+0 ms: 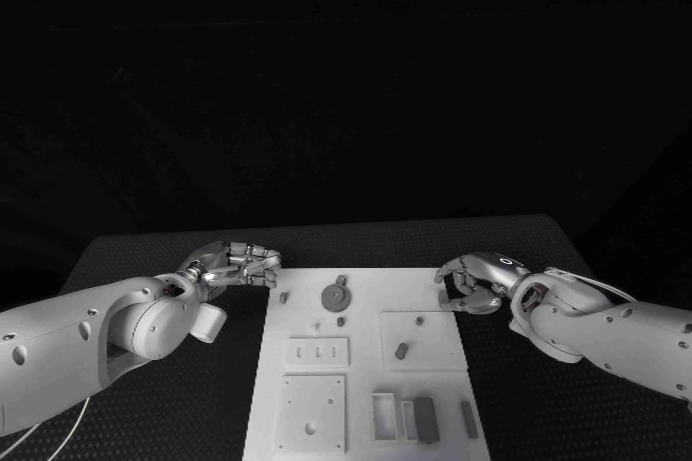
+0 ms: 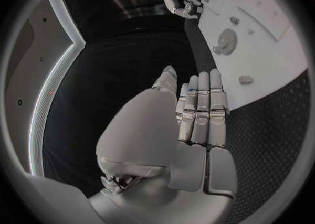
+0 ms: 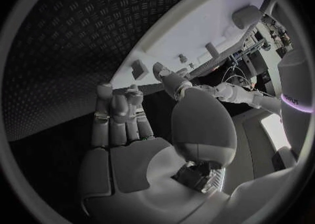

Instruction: Assemble the parts on the task board

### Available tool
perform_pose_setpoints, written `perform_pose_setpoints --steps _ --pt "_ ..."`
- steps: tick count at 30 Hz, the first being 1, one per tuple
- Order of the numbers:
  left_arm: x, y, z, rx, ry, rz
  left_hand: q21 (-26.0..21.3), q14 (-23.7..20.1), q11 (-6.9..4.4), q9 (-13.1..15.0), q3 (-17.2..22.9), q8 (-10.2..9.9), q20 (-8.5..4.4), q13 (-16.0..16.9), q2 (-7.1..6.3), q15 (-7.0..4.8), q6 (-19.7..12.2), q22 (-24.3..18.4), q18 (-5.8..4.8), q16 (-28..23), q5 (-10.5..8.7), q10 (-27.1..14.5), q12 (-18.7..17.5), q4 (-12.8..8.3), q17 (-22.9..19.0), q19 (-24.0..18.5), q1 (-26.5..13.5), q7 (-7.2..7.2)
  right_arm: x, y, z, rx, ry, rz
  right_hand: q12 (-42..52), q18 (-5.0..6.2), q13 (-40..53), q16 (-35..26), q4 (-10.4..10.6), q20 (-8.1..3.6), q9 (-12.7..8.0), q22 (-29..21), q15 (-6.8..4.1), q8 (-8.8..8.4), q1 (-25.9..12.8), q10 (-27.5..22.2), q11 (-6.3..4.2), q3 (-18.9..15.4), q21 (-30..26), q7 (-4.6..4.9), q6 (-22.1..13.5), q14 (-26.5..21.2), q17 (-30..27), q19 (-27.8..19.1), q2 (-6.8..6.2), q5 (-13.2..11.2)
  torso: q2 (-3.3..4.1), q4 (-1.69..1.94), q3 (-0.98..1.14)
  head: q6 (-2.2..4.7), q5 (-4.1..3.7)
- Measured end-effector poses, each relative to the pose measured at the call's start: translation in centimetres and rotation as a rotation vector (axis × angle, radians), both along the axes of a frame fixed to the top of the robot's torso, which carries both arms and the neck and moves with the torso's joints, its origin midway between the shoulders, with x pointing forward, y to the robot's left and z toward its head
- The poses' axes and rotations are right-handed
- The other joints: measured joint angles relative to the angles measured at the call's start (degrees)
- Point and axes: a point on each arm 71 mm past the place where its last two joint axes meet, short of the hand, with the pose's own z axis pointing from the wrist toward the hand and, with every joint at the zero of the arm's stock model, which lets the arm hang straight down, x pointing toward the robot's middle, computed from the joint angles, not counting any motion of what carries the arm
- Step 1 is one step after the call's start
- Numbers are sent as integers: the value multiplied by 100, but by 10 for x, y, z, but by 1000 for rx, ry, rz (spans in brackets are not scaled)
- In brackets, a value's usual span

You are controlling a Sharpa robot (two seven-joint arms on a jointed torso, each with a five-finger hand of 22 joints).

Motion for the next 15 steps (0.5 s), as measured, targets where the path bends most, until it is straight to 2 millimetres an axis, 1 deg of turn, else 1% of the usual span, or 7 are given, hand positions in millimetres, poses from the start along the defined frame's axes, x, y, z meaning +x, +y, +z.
perform_pose_setpoints --steps 2,4,6,8,11,14,15 --pt "0 0 0 0 0 0 0 0 0 0 0 0 0 0 0 0 0 0 -1 0 0 0 0 0 0 0 0 0 0 0 -1 1 0 1 3 1 4 7 0 0 0 0 0 0 3 0 0 0 0 10 9 0 5 0 3 0 0 -1 1 -7 9" --pt "0 -1 0 0 0 -1 0 0 0 0 0 0 0 0 0 0 0 0 -2 0 0 0 0 0 0 0 0 0 0 0 -2 2 0 0 51 1 9 54 0 -3 9 0 1 52 65 0 0 0 0 42 41 1 15 3 65 0 -1 -3 1 -13 12" --pt "0 -1 0 0 0 -2 0 0 0 0 0 0 0 0 0 0 0 5 -3 0 0 0 0 0 0 0 0 0 0 0 -4 3 0 -2 62 0 12 78 0 -34 31 0 31 115 124 1 1 0 8 78 76 31 18 35 124 0 -1 -4 2 -19 14" --pt "0 -1 0 0 0 -2 0 0 0 0 0 0 0 0 0 0 0 5 -4 0 0 0 0 0 0 0 0 0 0 0 -5 3 2 -3 90 0 11 92 0 -62 65 0 27 191 177 57 -10 0 44 97 95 37 18 63 177 0 -1 -3 1 -20 6" --pt "0 0 0 0 0 -1 0 0 0 0 0 0 0 0 0 0 0 5 -26 0 0 0 0 0 -1 0 0 0 0 0 -8 3 3 -3 113 0 10 110 -21 -76 114 0 -9 305 226 116 -50 -21 55 32 224 98 18 91 233 0 -2 -3 -2 -24 -3" --pt "0 0 0 0 0 -1 0 0 0 -1 0 0 0 -1 0 0 0 4 18 0 0 0 0 0 0 0 0 0 1 0 -10 3 3 -5 113 0 -6 110 -77 -83 160 0 -34 401 235 170 -103 -24 55 -4 443 153 18 107 347 0 -2 -2 -3 -31 -3" --pt "0 0 0 0 0 -1 0 0 0 -1 0 0 0 -1 0 0 0 5 23 0 0 0 0 0 2 0 0 0 1 0 -10 3 3 -6 113 0 -14 110 -81 -91 173 0 -43 406 240 178 -112 -30 72 -7 486 166 18 118 351 0 -3 -1 -4 -32 0"
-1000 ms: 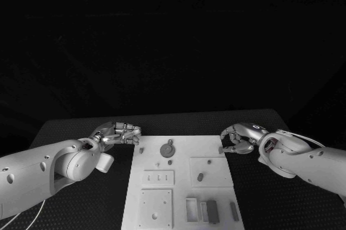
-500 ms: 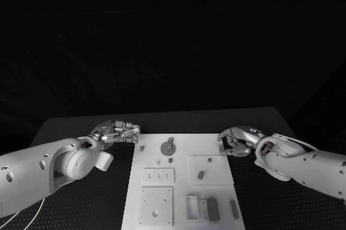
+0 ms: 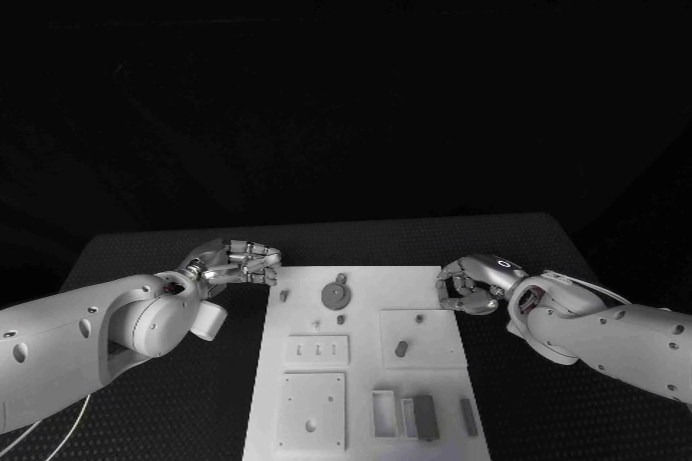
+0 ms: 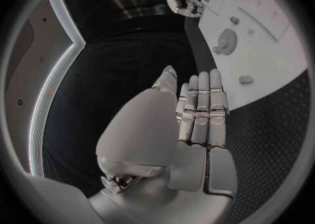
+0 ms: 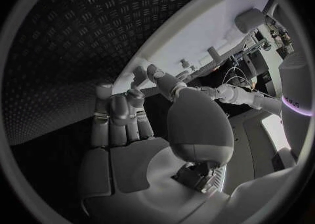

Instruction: Assemble the parts on the task board

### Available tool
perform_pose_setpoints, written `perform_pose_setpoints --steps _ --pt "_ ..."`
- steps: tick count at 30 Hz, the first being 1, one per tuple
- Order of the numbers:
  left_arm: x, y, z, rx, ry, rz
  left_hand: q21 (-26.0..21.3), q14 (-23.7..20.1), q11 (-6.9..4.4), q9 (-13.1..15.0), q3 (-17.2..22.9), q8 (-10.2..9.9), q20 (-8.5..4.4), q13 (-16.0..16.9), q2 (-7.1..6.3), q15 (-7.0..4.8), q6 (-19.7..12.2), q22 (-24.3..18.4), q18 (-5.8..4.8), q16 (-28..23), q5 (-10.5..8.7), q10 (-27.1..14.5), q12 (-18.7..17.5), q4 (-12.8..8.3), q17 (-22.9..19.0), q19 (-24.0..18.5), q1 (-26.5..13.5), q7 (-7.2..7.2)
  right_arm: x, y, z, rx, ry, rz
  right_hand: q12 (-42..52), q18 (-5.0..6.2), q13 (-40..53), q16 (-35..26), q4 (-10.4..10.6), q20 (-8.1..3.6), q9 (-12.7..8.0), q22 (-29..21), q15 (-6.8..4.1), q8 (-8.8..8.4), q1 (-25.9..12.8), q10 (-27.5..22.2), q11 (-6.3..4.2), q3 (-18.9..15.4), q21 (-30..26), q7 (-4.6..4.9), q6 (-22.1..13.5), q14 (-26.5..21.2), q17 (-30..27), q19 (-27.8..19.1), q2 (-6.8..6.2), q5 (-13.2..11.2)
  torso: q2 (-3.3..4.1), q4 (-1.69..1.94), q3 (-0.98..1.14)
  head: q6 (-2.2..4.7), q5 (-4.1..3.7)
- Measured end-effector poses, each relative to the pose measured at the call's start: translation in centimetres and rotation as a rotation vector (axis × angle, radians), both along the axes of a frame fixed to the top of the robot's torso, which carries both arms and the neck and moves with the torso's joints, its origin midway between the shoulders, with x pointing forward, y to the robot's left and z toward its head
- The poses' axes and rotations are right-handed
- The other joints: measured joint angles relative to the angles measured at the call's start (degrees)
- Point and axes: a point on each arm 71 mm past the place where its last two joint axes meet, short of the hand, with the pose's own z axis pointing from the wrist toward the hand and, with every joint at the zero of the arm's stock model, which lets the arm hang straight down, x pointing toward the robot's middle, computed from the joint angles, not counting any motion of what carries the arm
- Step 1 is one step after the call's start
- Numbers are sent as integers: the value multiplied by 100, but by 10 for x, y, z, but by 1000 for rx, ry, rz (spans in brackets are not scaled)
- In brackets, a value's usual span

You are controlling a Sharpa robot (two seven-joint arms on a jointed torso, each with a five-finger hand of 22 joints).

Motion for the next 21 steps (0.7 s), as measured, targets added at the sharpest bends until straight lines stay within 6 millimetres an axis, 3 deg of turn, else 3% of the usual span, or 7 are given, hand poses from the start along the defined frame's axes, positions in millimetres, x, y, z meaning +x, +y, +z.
perform_pose_setpoints --steps 3,21 --pt "0 0 0 0 0 0 0 0 0 0 0 0 0 0 0 0 0 0 15 0 0 0 0 0 2 0 0 0 1 0 -2 -1 0 -3 0 0 -15 24 -67 -1 45 0 -56 79 5 54 -50 -20 13 -37 145 14 0 18 136 0 -1 1 -1 -4 9" --pt "0 1 0 1 1 1 0 0 0 -1 0 0 0 -1 0 0 0 0 -2 -22 0 0 0 0 8 0 0 0 2 -1 -6 -2 -1 -9 0 0 -31 24 -110 -22 81 0 -102 111 -14 104 -82 -33 13 -74 251 58 42 40 164 0 -2 1 -7 -11 25"
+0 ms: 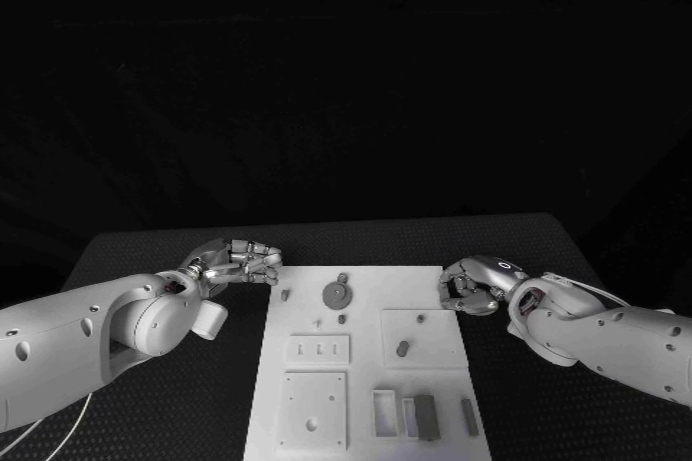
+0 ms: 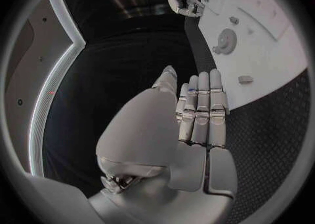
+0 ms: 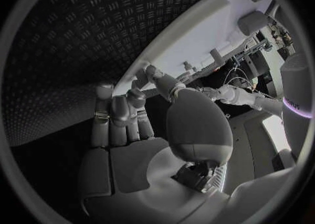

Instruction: Assemble the parts on the task board

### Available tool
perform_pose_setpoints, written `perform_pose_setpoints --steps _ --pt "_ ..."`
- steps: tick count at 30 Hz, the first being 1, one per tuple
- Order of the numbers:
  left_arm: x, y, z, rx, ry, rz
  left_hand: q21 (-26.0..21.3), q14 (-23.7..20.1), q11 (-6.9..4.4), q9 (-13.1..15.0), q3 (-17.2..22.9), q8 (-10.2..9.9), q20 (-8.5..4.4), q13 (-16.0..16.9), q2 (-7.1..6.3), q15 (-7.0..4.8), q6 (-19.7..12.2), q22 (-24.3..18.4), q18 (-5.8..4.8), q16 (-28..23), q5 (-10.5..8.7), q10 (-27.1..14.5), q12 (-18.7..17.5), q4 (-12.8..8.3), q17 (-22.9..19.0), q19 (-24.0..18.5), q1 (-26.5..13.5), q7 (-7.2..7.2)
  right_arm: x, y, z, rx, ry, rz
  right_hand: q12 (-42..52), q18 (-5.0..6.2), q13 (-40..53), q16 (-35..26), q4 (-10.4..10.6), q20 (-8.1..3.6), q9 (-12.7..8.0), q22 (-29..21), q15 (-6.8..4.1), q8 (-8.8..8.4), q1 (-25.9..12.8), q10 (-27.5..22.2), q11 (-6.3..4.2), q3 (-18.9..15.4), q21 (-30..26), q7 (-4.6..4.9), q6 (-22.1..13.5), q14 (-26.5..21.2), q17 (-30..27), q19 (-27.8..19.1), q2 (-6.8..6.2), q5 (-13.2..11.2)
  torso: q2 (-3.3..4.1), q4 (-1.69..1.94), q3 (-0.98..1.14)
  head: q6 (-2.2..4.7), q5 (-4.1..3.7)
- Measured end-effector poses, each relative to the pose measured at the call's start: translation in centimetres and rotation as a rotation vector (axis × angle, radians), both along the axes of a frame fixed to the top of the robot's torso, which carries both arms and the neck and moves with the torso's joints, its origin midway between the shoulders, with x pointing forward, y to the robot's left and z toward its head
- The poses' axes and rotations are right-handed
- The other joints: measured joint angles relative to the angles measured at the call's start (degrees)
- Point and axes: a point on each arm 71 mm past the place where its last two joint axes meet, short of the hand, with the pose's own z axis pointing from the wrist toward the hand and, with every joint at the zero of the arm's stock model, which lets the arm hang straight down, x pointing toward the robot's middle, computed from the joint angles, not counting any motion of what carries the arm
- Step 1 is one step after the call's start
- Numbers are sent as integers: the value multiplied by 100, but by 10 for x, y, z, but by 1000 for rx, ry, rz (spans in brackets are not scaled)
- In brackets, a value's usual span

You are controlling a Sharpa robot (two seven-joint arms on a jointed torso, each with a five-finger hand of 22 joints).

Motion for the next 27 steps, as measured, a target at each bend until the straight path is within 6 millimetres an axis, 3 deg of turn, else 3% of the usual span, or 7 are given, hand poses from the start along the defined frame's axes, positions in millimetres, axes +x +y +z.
perform_pose_setpoints --steps 4,11,14,19,22,25,27 --pt "0 0 0 0 0 0 0 0 0 0 0 0 0 0 0 0 0 4 -4 0 0 0 0 0 0 0 0 0 0 0 0 1 -2 0 0 0 -3 0 0 1 8 0 -11 3 -12 9 -9 0 0 -12 12 12 6 0 38 0 -1 -3 1 0 0" --pt "0 0 0 2 1 -3 0 0 17 0 0 3 0 20 49 0 0 18 -6 0 0 23 0 0 25 0 -50 0 1 1 0 4 -12 0 0 1 -27 22 -171 -30 30 0 -82 91 -25 91 -91 7 25 -149 160 85 75 31 336 -1 -1 -3 1 0 -3" --pt "0 -1 0 9 -2 -12 0 118 -39 18 0 79 -13 55 109 -35 124 52 -11 0 0 144 30 0 67 74 -88 -40 1 1 0 6 -18 -1 0 8 -32 45 -273 -31 28 0 -123 135 -36 132 -132 3 49 -231 242 129 120 33 464 -2 -1 -3 1 0 -3" --pt "-1 -3 0 22 -8 -34 44 270 -135 55 24 164 -94 110 181 -123 326 121 2 29 0 320 89 8 156 197 -134 -140 1 4 2 14 -29 3 0 17 -32 71 -342 -31 17 0 -142 135 1 172 -173 8 49 -243 254 187 204 49 590 -23 -3 -3 -1 0 -3" --pt "-1 -5 0 34 -11 -46 107 395 -190 64 32 219 -139 150 235 -164 465 178 45 61 0 442 134 0 219 290 -143 -194 2 9 7 24 -40 12 0 17 -37 71 -358 -52 17 0 -144 135 23 193 -193 -8 49 -245 256 191 234 69 629 -24 -5 -3 -5 8 -4" --pt "-1 -8 -1 51 -11 -63 158 486 -245 68 32 235 -197 193 274 -231 568 250 48 94 0 554 160 0 309 362 -183 -254 8 16 22 30 -68 25 0 17 -37 71 -358 -52 17 0 -141 135 42 193 -194 -9 49 -245 256 212 251 70 658 -24 -7 -5 -11 23 -7" --pt "-1 -12 -1 66 -8 -76 176 501 -246 68 32 235 -205 210 295 -215 595 286 48 94 0 555 160 0 343 370 -203 -244 12 25 36 38 -94 41 0 17 -37 71 -359 -52 17 0 -141 135 47 193 -194 -9 49 -246 256 228 257 71 663 -25 -9 -7 -12 37 -9"
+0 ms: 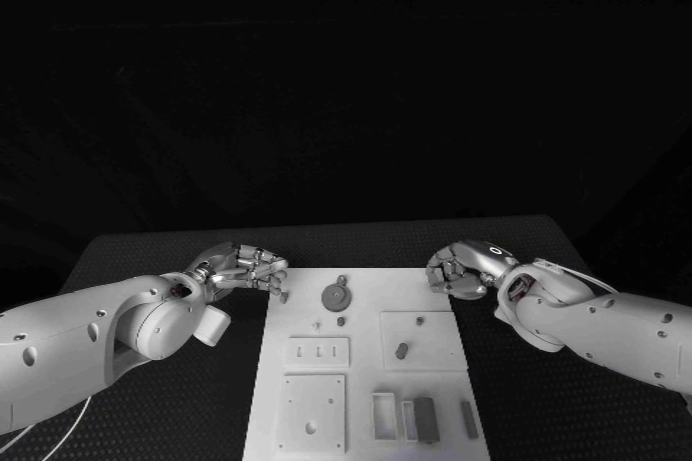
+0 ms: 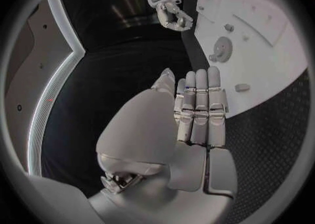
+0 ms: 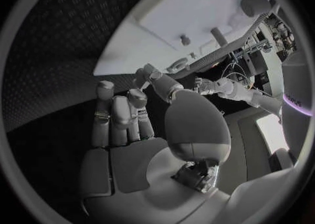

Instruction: Assemble the parts on the task board

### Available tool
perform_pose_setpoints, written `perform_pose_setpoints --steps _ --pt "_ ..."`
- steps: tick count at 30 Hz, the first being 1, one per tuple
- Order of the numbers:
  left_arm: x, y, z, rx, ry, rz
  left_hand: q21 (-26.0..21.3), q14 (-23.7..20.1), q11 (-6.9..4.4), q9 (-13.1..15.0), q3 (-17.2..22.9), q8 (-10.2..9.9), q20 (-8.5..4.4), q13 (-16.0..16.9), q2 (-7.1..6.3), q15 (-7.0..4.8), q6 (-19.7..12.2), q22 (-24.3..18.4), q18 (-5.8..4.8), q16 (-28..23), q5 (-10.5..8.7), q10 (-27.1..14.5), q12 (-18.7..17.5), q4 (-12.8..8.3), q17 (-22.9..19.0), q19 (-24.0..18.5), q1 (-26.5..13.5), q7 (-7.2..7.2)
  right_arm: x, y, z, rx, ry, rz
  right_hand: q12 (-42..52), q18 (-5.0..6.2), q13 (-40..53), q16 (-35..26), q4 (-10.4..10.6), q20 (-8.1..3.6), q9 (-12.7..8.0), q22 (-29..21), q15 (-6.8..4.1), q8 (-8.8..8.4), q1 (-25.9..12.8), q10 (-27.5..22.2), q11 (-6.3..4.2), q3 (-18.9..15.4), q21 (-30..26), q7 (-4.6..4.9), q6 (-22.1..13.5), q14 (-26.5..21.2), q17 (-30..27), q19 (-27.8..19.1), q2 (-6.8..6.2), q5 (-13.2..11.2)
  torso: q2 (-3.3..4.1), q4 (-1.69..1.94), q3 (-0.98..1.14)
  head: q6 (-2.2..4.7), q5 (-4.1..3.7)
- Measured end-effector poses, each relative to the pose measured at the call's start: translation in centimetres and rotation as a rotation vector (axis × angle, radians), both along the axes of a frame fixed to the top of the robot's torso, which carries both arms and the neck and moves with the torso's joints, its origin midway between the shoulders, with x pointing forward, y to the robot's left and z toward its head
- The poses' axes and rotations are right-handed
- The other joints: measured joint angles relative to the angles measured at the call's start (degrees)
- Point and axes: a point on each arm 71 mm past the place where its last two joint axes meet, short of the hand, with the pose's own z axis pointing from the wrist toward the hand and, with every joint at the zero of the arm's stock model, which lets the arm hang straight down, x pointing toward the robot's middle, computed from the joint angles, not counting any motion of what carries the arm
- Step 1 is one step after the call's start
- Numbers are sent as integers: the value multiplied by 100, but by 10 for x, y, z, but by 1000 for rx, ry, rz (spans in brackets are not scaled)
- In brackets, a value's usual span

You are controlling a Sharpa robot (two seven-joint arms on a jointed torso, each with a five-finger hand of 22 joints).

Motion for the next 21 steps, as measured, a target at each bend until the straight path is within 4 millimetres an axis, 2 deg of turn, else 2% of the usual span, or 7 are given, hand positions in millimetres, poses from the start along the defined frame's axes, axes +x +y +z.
perform_pose_setpoints --steps 5,11,14,17,21 --pt "-4 -11 0 48 15 -39 27 32 -24 -12 0 0 -21 38 -36 -30 40 68 -3 0 0 66 0 0 84 21 -193 -15 3 30 22 6 -31 54 0 0 0 0 -6 0 0 0 0 0 8 0 0 -6 0 0 0 1 -5 0 8 -1 -9 -7 -10 41 -1" --pt "-4 -32 15 122 7 -81 109 151 -80 -31 0 0 -82 122 -118 -98 50 170 -9 67 0 223 64 0 209 141 -395 -11 2 79 37 -2 -35 127 0 0 1 0 -7 1 0 0 1 0 8 0 0 -7 0 -1 1 1 -14 0 7 25 -49 -6 -32 102 25" --pt "-5 -43 20 157 8 -93 179 260 -142 -51 0 -25 -144 210 -183 -153 64 260 -14 134 0 327 128 0 329 204 -546 -24 -2 101 37 -6 -23 153 0 0 1 0 -13 1 0 0 1 0 8 0 0 -14 0 -1 1 2 -14 0 7 25 -77 10 -44 119 54" --pt "-7 -54 21 187 20 -100 201 269 -143 -65 -30 -59 -144 273 -281 -160 61 323 -16 151 -23 328 129 30 426 204 -789 -22 -5 120 37 -10 -11 176 0 0 1 0 -15 1 0 0 1 0 8 11 -11 -15 0 -1 1 2 -14 0 7 25 -108 29 -56 130 93" --pt "-9 -68 18 217 38 -103 201 269 -143 -95 -30 -119 -144 339 -401 -160 -11 378 -26 151 -23 328 129 30 518 204 -990 51 -6 139 36 -16 0 192 0 0 1 0 -21 10 0 0 1 0 15 20 -20 -22 0 -2 2 3 -11 9 14 25 -140 54 -68 133 139"
